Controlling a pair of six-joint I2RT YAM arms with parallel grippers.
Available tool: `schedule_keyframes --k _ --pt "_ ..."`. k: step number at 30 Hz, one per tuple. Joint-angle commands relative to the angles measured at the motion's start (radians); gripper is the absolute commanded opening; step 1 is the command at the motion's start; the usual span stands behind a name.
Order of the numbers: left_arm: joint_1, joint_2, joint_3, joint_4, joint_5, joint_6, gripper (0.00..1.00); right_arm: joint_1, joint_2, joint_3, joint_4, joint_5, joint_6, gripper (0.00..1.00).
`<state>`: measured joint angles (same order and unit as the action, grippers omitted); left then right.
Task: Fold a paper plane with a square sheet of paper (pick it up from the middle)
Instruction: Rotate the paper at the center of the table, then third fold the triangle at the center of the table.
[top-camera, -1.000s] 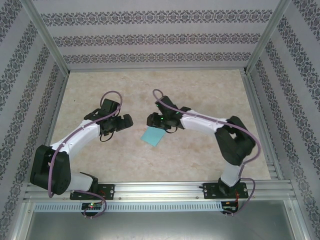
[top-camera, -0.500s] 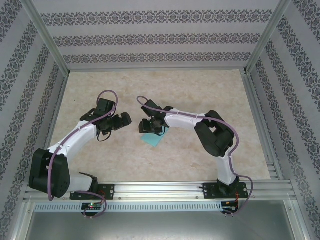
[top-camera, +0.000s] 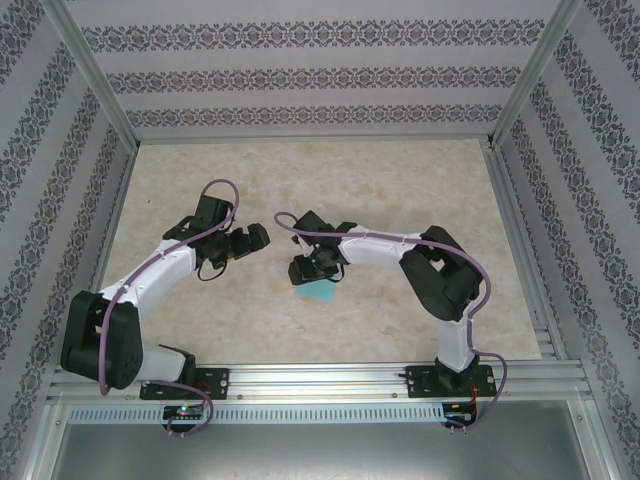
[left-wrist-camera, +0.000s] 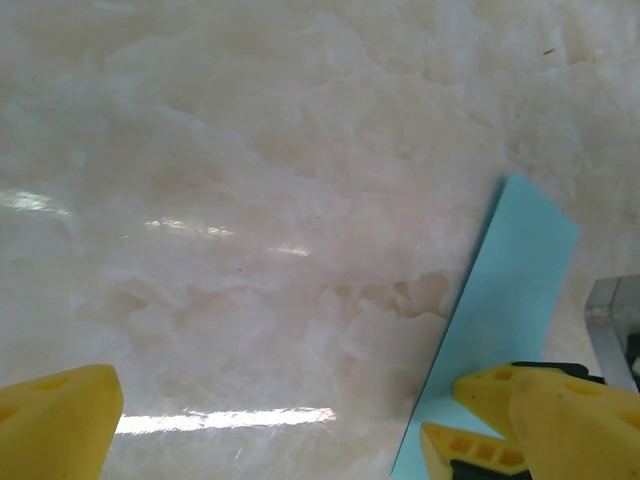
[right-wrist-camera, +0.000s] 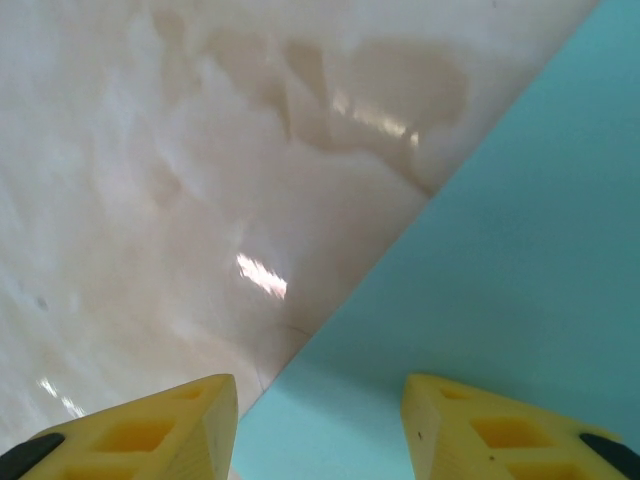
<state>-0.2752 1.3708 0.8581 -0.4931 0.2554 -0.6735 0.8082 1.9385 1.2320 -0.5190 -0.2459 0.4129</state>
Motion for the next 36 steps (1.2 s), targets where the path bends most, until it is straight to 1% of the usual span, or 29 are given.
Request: schedule_keyframes --k 1,4,6,7,10,13,15,17,20,22,25,27,29,32,36 --pt "-0.003 0.029 0.016 0.088 0.089 0.031 0.99 -0.022 -0.046 -0.050 -0.096 -0.022 -0.111 0.48" --pt "-0.038 0.043 0.017 0.139 0.134 0.033 0.97 -0.035 -0.112 -0.069 -0.095 -0.009 -0.117 0.49" --pt "-0.069 0.059 0.025 0.164 0.161 0.031 0.94 -0.045 -0.176 -0.101 -0.050 -0.016 -0.069 0.50" --pt "-0.086 0.067 0.030 0.178 0.175 0.027 0.92 -0.053 -0.223 -0.129 -0.016 -0.004 -0.016 0.51" --pt "-0.146 0.099 0.041 0.242 0.210 0.001 0.82 -0.079 -0.344 -0.229 0.079 0.020 0.160 0.54" --pt "-0.212 0.157 0.071 0.295 0.224 -0.023 0.68 -0.103 -0.450 -0.342 0.133 0.066 0.317 0.58" --pt "-0.251 0.214 0.105 0.320 0.238 -0.036 0.61 -0.121 -0.508 -0.398 0.153 0.074 0.384 0.59" --pt "-0.284 0.277 0.141 0.337 0.251 -0.048 0.55 -0.138 -0.559 -0.449 0.169 0.078 0.432 0.63" --pt "-0.310 0.368 0.176 0.393 0.292 -0.086 0.48 -0.163 -0.584 -0.500 0.177 0.056 0.475 0.64" --pt "-0.321 0.416 0.194 0.432 0.314 -0.110 0.45 -0.176 -0.581 -0.528 0.197 0.031 0.495 0.63" --pt "-0.330 0.476 0.223 0.442 0.322 -0.134 0.42 -0.180 -0.567 -0.557 0.232 0.004 0.521 0.63" --pt "-0.331 0.503 0.232 0.423 0.306 -0.139 0.41 -0.181 -0.553 -0.564 0.245 -0.005 0.531 0.62" --pt "-0.330 0.518 0.239 0.381 0.262 -0.125 0.40 -0.181 -0.537 -0.565 0.254 -0.011 0.536 0.62" --pt "-0.328 0.535 0.238 0.335 0.212 -0.110 0.42 -0.180 -0.513 -0.562 0.262 -0.019 0.541 0.62" --pt "-0.316 0.559 0.227 0.312 0.186 -0.121 0.43 -0.180 -0.489 -0.556 0.265 -0.031 0.546 0.60"
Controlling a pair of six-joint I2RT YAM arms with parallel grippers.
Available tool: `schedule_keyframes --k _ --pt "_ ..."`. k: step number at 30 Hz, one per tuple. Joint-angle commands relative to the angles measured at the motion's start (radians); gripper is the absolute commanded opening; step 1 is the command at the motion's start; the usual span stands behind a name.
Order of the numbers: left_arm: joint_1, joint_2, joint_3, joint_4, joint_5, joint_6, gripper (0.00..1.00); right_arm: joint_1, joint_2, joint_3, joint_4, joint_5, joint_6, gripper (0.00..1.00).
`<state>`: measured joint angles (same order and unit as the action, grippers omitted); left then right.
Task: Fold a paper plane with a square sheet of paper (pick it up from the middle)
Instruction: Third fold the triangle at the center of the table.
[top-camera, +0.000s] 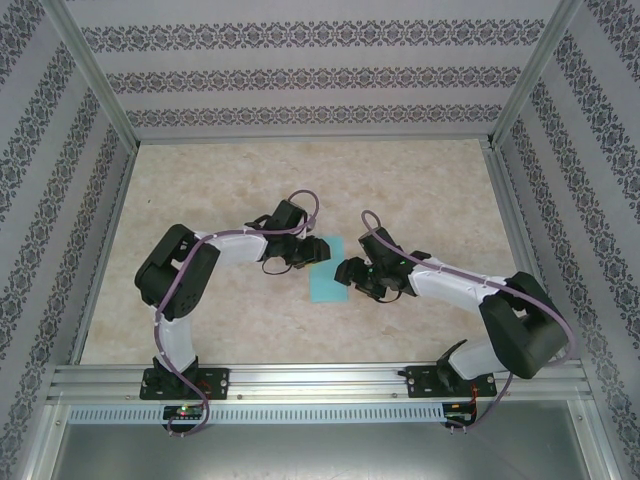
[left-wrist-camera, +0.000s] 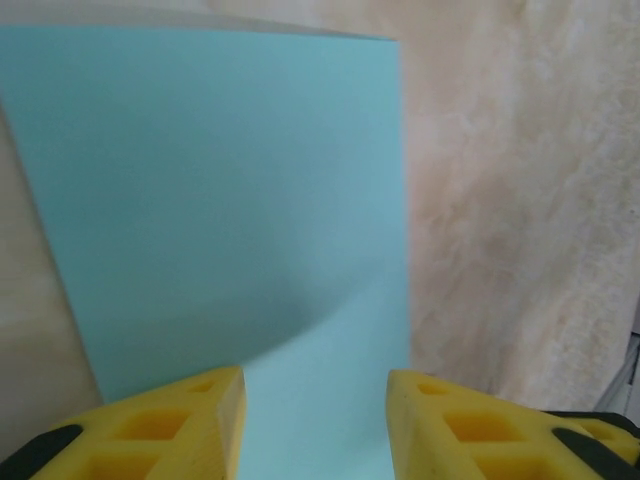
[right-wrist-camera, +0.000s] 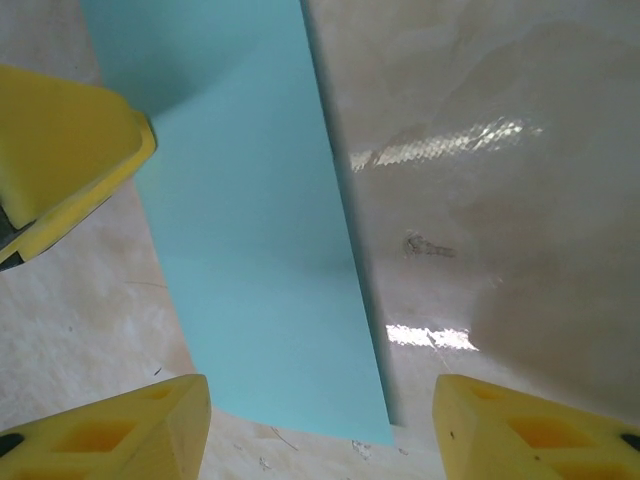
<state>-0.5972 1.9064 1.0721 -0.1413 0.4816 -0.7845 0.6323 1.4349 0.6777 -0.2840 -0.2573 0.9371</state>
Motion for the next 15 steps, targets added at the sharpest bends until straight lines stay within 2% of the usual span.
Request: schedule_keyframes --k 1,15 --pt "0.011 0.028 0.007 -0.040 -0.042 -0.015 0.43 -0.002 0.017 0.001 0.032 -0.024 0.022 0.60" --pt "0.031 0.036 -0.043 -0.004 -0.018 -0.042 0.43 0.037 0.088 0.028 0.044 -0.105 0.019 0.59"
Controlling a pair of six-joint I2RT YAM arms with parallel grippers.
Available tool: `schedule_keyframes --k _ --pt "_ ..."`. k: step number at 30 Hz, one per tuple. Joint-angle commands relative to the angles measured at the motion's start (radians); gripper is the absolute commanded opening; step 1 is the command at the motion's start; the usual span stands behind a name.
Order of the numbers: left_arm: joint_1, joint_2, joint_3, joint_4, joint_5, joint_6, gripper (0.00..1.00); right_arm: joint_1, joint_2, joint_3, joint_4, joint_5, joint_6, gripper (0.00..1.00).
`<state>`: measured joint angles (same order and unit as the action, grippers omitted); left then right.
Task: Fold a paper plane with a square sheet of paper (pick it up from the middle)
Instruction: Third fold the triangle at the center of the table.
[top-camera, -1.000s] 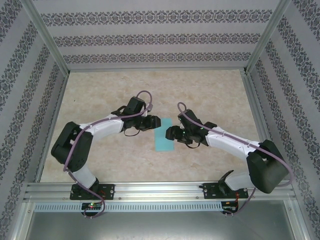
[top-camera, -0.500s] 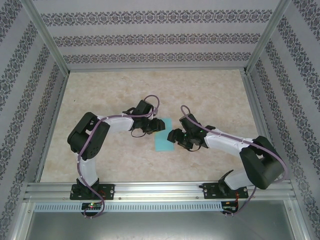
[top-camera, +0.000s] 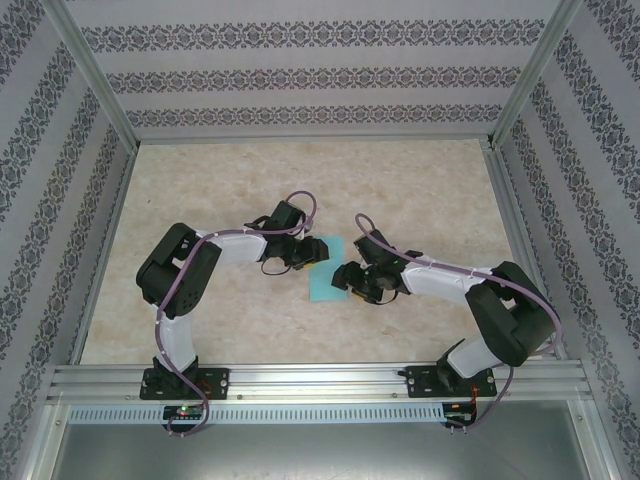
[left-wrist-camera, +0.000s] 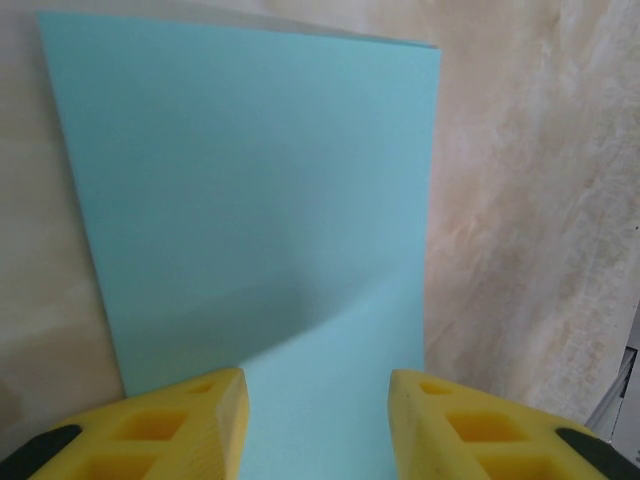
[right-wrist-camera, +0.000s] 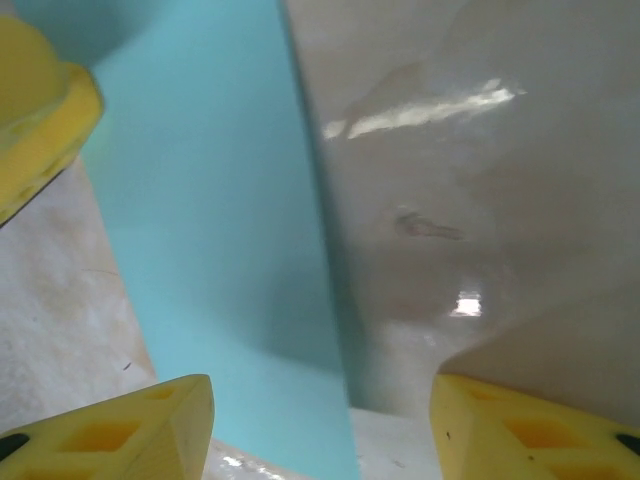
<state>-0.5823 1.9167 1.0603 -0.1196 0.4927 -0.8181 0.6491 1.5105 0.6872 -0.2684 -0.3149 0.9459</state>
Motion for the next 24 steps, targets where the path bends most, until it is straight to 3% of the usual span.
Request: schedule_keyframes --k 1,10,24 --pt "0.016 0.025 -0.032 -0.024 -0.029 -0.009 0.43 0.020 0.014 0.015 0.036 -0.054 0.018 0.59" --pt "0.017 0.025 -0.034 -0.021 -0.024 -0.009 0.44 0.019 -0.015 -0.028 0.120 -0.064 0.072 0.52" --pt "0.017 0.030 -0.035 -0.018 -0.016 -0.001 0.43 -0.004 -0.094 -0.049 0.097 -0.029 0.118 0.28"
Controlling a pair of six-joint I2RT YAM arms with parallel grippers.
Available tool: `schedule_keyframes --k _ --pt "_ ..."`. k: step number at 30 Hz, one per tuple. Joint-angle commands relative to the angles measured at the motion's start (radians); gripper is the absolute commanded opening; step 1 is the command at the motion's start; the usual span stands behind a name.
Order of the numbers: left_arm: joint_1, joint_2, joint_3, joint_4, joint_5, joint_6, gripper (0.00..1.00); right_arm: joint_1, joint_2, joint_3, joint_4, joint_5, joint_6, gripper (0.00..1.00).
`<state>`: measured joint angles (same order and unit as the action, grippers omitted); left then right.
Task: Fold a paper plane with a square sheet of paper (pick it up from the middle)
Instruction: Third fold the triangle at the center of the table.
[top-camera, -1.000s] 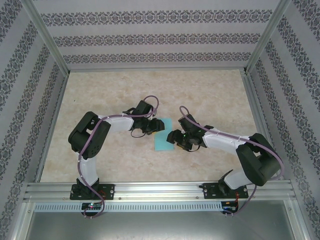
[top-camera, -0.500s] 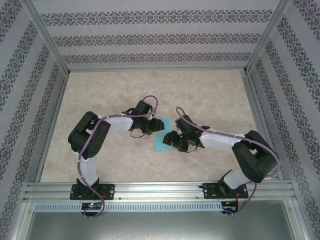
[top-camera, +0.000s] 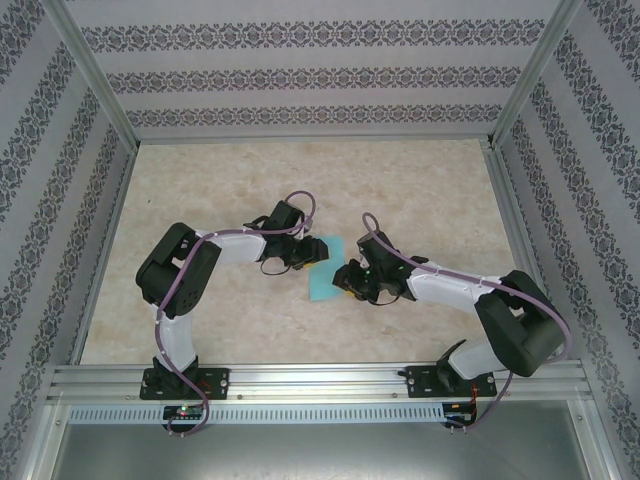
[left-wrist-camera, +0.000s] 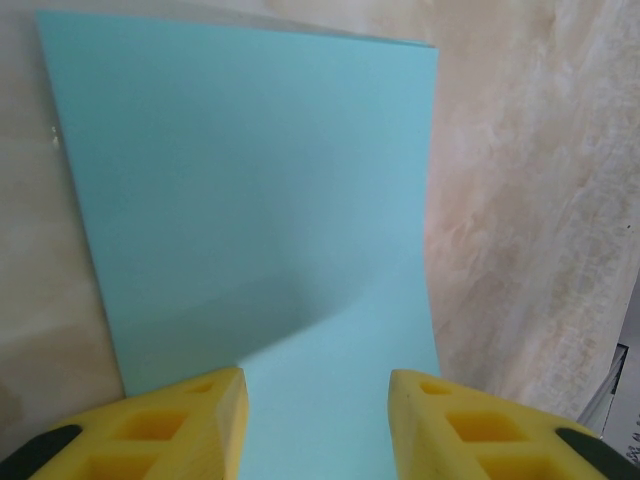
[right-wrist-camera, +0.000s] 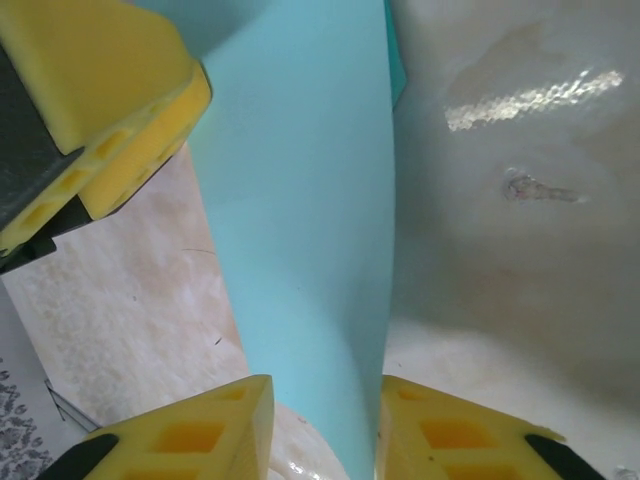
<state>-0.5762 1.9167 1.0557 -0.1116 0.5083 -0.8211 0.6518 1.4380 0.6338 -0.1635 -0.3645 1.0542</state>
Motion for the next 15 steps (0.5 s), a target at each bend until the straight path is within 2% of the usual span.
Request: schedule_keyframes --k 1,7,15 --pt "0.012 0.030 -0.029 -0.027 -0.028 0.003 0.43 -0.007 -0.021 0.006 -0.008 0.021 0.013 0.27" --pt "0.011 0.030 -0.019 -0.024 0.000 0.008 0.43 -0.008 0.002 0.033 0.021 0.028 0.019 0.09" --pt "0.012 -0.003 0.005 -0.027 0.036 0.022 0.43 -0.003 0.111 0.112 0.065 0.014 0.029 0.06"
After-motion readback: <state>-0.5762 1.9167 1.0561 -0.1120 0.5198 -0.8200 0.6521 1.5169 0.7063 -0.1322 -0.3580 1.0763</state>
